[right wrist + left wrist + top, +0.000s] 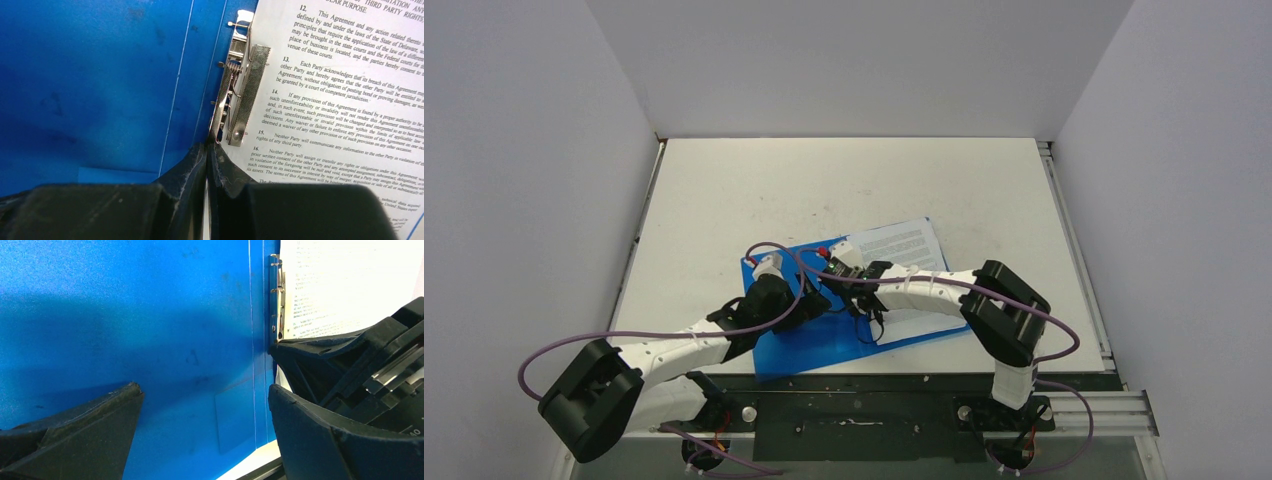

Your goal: Put the files into the folder

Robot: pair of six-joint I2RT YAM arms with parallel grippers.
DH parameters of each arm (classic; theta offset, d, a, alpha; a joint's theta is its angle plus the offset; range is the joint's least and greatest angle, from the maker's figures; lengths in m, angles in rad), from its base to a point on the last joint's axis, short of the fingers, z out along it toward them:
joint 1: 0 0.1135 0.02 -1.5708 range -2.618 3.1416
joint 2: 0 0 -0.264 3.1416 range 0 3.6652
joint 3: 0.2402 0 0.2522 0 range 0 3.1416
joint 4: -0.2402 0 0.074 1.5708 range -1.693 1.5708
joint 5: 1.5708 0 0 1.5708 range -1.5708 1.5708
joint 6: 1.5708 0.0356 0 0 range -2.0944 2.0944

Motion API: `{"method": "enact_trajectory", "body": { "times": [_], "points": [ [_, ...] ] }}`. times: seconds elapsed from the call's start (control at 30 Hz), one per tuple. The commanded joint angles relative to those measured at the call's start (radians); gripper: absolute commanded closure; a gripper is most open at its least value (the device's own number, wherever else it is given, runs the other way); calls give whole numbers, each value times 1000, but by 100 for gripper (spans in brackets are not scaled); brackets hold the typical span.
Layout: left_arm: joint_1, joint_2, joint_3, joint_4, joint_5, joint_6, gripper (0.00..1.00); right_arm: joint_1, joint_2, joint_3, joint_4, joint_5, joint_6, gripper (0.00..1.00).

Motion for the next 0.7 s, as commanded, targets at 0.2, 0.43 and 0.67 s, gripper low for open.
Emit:
{"method": "enact_trajectory", "body": {
  "times": [0.2,0.43,0.67],
  "points": [
    [-3,15,-12,-2,-10,2,2,17,59,-67,-44,-9,38,95],
    [-3,6,-8,-12,-11,4,2,17,2,-50,7,-60,57,95],
    [-3,-8,-7,-26,-12,8,2,17,-28,-16,30,-73,72,95]
  ]
}}
